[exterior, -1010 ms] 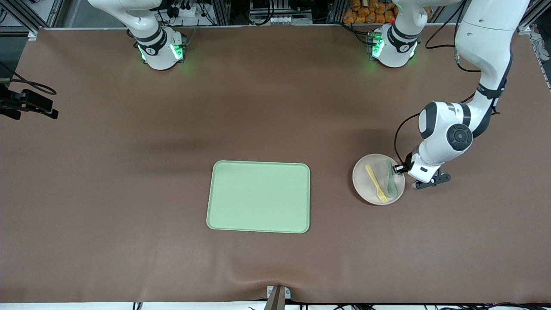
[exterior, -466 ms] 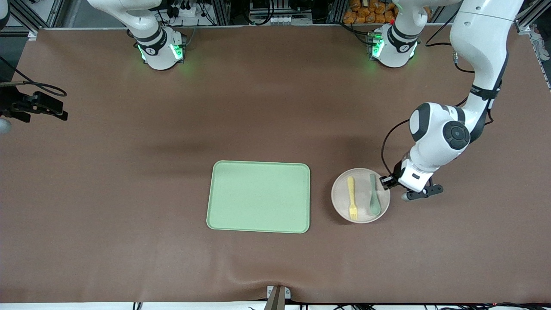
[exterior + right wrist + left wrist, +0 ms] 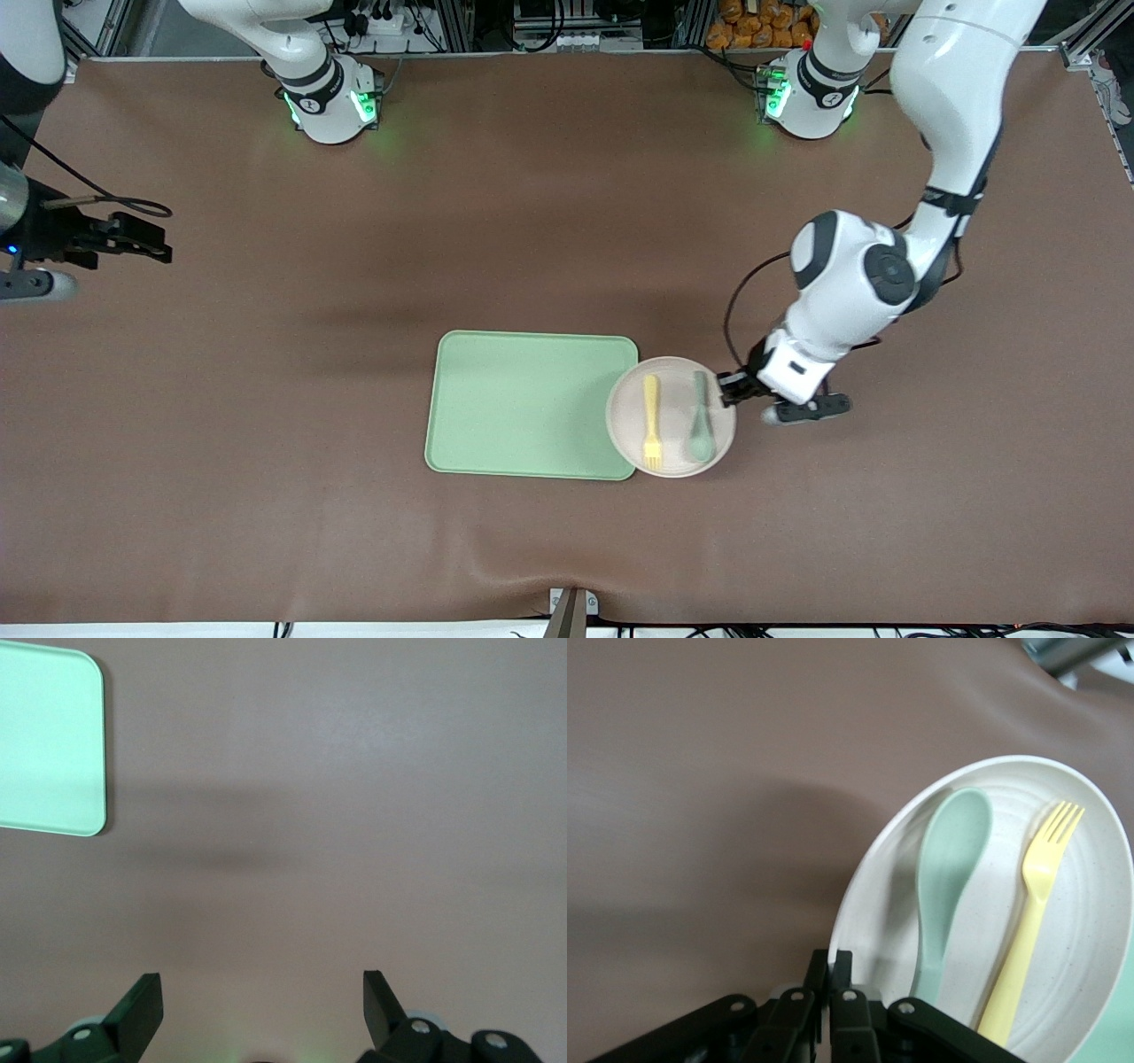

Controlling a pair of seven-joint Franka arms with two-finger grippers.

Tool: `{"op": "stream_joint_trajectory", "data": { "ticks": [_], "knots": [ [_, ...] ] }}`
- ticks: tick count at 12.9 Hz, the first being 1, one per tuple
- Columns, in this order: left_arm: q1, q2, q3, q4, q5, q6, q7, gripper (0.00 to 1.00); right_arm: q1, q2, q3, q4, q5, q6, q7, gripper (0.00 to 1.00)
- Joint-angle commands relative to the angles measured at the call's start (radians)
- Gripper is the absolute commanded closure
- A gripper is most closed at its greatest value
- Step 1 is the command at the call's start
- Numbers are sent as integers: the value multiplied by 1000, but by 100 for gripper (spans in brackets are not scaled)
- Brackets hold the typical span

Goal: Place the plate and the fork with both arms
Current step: 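Carry the plate with the left gripper onto the green tray, then release the plate and raise the left gripper while the right gripper approaches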

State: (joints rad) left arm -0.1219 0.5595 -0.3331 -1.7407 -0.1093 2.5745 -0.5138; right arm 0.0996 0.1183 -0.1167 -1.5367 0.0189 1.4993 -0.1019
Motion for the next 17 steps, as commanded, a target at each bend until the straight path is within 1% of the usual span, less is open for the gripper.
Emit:
{"op": "stream_joint_trajectory", "data": {
  "ticks": [1, 3, 4, 6, 7, 11, 12, 13, 14, 15, 16, 17],
  "knots": [
    [-97, 135, 9, 165, -9, -22, -89, 100, 15, 32, -4, 10, 12, 15, 4, 0],
    [-145, 196, 11, 225, -9, -22, -101, 100, 31, 49, -4, 10, 12, 24, 4, 0],
    [-171, 221, 25, 248, -9, -22, -114, 100, 41, 66, -4, 10, 12, 30, 4, 0],
    [-226, 253, 75, 251, -12, -22, -118, 100, 51, 87, -4, 10, 18, 47, 5, 0],
    [-248, 263, 88, 251, -10, -22, -121, 100, 52, 89, -4, 10, 27, 44, 5, 0],
    [-278, 286, 88, 250, -9, -20, -178, 100, 91, 124, -4, 10, 29, 47, 2, 0],
    [-280, 283, 89, 250, -7, -20, -181, 77, 109, 148, -4, 10, 30, 49, 2, 0],
    [-278, 277, 91, 248, -4, -17, -180, 1, 138, 173, -3, 12, 32, 53, 4, 0],
    [-278, 267, 98, 251, -3, -17, -180, 0, 175, 182, -3, 12, 38, 91, 5, 0],
    [-268, 237, 101, 250, -3, -20, -181, 0, 208, 195, -1, 9, 38, 139, 7, 0],
    [-259, 197, 111, 247, 6, -34, -181, 0, 233, 219, -1, 9, 39, 157, 5, 0],
    [-248, 127, 123, 245, 10, -113, -183, 0, 251, 250, -1, 10, 52, 167, 4, 0]
  ]
}}
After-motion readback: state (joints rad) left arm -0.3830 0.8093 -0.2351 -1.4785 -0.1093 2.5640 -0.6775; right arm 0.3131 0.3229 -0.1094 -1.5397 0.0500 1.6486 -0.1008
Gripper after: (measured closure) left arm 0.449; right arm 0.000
